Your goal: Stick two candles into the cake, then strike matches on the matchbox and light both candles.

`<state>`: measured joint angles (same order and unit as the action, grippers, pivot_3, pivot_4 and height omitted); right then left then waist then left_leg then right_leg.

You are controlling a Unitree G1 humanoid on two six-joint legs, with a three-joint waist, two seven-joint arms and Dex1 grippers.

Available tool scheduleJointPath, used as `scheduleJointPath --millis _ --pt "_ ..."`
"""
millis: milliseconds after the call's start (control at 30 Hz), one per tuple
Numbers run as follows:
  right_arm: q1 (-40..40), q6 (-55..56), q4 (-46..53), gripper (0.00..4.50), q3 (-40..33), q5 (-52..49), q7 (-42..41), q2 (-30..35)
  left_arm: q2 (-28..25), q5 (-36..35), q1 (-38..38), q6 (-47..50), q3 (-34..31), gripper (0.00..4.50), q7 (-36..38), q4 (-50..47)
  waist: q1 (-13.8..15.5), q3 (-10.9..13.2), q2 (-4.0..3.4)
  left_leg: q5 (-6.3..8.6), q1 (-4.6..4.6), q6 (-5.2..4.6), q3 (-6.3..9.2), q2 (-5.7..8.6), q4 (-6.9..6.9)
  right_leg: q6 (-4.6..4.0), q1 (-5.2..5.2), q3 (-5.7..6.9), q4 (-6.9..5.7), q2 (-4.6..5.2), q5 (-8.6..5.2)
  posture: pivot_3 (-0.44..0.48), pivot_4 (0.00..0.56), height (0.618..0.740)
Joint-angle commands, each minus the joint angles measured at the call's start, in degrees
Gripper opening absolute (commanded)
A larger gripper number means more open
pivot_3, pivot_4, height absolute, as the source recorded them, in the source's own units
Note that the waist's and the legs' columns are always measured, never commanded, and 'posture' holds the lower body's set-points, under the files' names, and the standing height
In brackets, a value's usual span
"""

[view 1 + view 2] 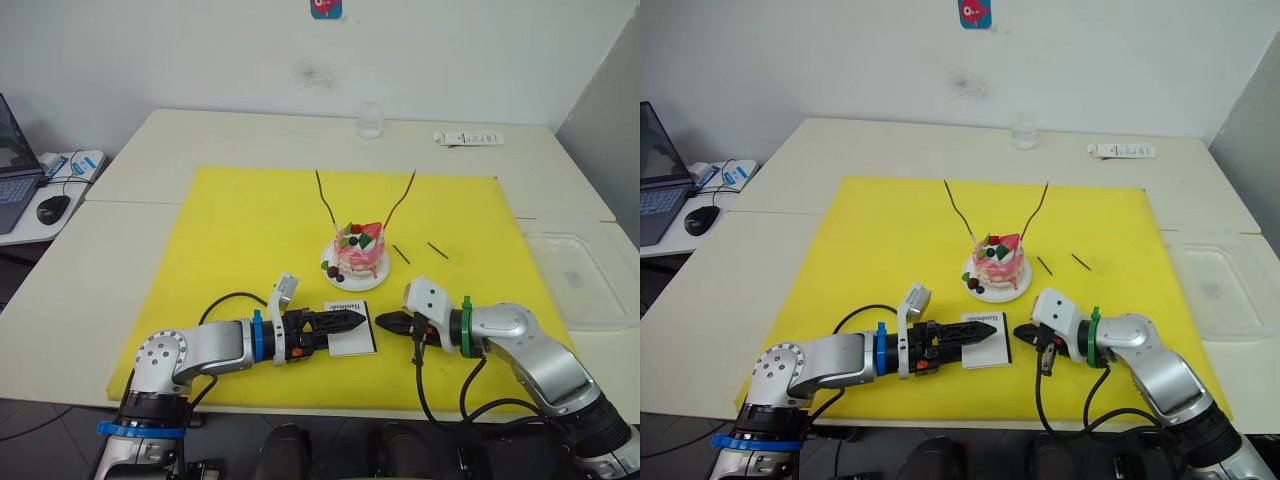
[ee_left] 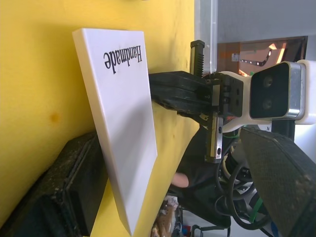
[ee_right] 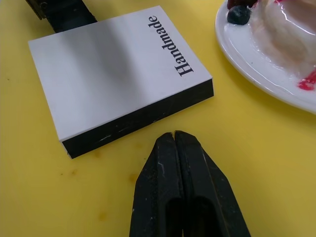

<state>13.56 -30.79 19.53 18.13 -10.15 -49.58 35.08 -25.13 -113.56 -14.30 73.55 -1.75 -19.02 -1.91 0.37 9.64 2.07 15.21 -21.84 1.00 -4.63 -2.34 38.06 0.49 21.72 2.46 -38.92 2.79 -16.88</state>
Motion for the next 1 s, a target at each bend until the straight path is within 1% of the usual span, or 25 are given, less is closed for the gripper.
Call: scheduleJointPath --millis 33,300,833,1000 --pt "0.4 -0.9 1.0 0.01 1.1 -0.3 0.4 -1.5 -0.3 0.6 1.2 0.2 0.6 4.50 -1.1 0.2 0.0 0.0 0.00 0.00 0.00 0.00 0.00 0.00 -0.01 0.00 0.00 0.00 0.00 0.00 0.00 0.000 0.150 0.740" --pt "2.1 -1.0 -0.2 0.01 1.9 -0.1 0.5 -4.1 -0.8 0.6 2.2 0.0 0.8 4.50 -0.7 -1.1 -0.3 0.0 0.00 0.01 -0.04 0.00 0.00 -0.01 -0.04 -0.01 0.02 0.00 0.04 0.00 0.00 0.000 0.150 0.740" --pt "0.7 -2.7 1.9 0.01 1.2 -1.3 0.8 -4.5 2.8 0.6 2.0 -3.2 0.3 4.50 -4.5 -5.5 -0.2 0.0 0.03 0.01 -0.10 -0.01 -0.01 -0.01 -0.11 -0.01 0.06 0.01 0.12 0.03 -0.01 0.000 0.150 0.740" --pt "0.4 -2.0 1.4 0.01 0.8 -0.5 1.1 -3.7 2.9 0.6 2.2 -3.6 0.0 4.50 -5.1 -6.2 -0.2 0.0 0.03 0.01 -0.12 -0.01 0.00 -0.01 -0.12 0.00 0.06 0.02 0.16 0.03 -0.01 0.000 0.150 0.740"
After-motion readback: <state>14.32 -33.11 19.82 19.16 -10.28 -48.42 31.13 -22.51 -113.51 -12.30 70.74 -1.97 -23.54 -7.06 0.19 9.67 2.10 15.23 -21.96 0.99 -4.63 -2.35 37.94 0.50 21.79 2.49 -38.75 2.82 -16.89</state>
